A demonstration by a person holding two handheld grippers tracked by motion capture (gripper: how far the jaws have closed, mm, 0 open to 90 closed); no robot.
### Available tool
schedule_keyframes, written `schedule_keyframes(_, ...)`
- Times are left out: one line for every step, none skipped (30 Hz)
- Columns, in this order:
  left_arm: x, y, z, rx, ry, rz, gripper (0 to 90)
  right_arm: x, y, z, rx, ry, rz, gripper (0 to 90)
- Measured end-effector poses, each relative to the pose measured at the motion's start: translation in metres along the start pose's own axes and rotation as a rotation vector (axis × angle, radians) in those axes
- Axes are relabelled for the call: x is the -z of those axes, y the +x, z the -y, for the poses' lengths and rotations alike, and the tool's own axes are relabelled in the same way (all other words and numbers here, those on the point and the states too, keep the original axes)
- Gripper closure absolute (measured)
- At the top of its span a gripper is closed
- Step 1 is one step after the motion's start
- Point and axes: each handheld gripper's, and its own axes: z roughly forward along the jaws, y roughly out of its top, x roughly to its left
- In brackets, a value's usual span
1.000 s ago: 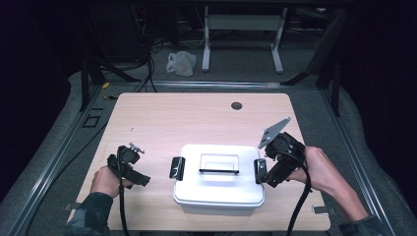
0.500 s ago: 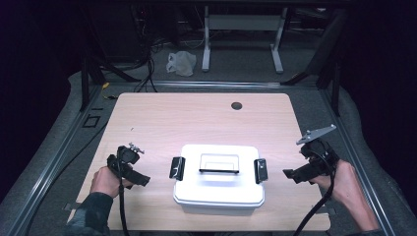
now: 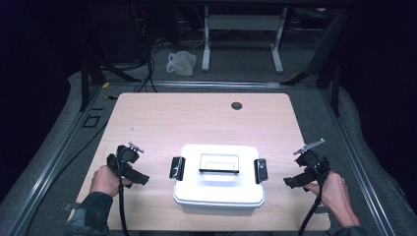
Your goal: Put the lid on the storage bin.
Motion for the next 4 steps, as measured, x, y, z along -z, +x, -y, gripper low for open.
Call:
schedule_keyframes(-0.0002,0.0005,-0.0001,-0.001,0.001,-0.002,0.0,-0.002,-0.001,0.001,-0.003,0.004,0.011,0.0)
schedule_keyframes(-0.0004,0.0008,-0.0003,0.0,0.001,-0.002,0.0,-0.0026,-0.0014,0.0014,-0.006,0.005,0.011,0.0)
schedule_keyframes(-0.0007,0.0011,-0.0004,0.001,0.0,-0.002,0.0,-0.0031,-0.0018,0.0017,-0.009,0.006,0.008,0.0)
schedule_keyframes(-0.0009,0.0014,-0.0004,0.002,0.002,-0.002,0.0,-0.0036,-0.002,0.0019,-0.008,0.009,0.012,0.0)
